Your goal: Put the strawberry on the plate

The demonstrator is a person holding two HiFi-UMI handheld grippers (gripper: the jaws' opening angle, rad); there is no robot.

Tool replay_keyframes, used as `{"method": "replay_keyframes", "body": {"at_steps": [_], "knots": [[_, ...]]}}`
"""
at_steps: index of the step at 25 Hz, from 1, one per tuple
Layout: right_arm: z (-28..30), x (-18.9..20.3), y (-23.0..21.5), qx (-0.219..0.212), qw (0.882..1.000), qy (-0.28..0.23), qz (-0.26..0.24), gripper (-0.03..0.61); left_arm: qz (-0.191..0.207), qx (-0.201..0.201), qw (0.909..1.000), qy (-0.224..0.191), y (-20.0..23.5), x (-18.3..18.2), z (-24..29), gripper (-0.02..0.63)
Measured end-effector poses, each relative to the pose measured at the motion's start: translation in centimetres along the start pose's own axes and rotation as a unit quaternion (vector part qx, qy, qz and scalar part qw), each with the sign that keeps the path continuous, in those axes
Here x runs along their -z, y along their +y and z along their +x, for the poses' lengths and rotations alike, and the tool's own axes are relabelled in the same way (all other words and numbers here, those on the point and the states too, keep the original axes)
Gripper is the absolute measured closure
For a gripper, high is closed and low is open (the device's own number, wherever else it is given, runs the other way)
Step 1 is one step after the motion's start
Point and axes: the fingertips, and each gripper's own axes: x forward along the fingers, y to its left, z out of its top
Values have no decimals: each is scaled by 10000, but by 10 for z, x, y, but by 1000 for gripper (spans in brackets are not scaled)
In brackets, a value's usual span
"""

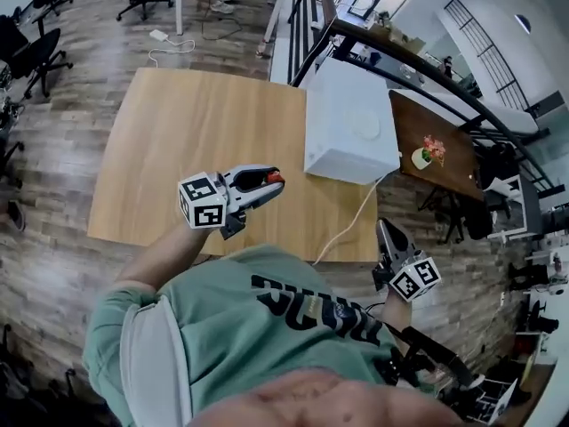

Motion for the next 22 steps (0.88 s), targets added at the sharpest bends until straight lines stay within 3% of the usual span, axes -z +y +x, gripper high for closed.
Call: {"method": "replay_keyframes", "body": {"at_steps": [6,11,15,18,22], "knots": [[52,-1,-38,-706,9975,-52,57,572,54,-877,9961,5,30,3,-9,469],[69,11,-97,-1218,9923,-181,166,572,298,-1505,9881,-53,33,-2,32,470],[70,14,-140,-1373,9891,-358,388,572,274,-1691,9850,217,22,14,72,471],[86,5,-158,-1706,9846,-334,190,572,389,-1946,9801,50,19,14,84,470],[87,0,-167,-1460,9880,-404,308,572,558,-1642,9841,383,36,7,109,470]]}}
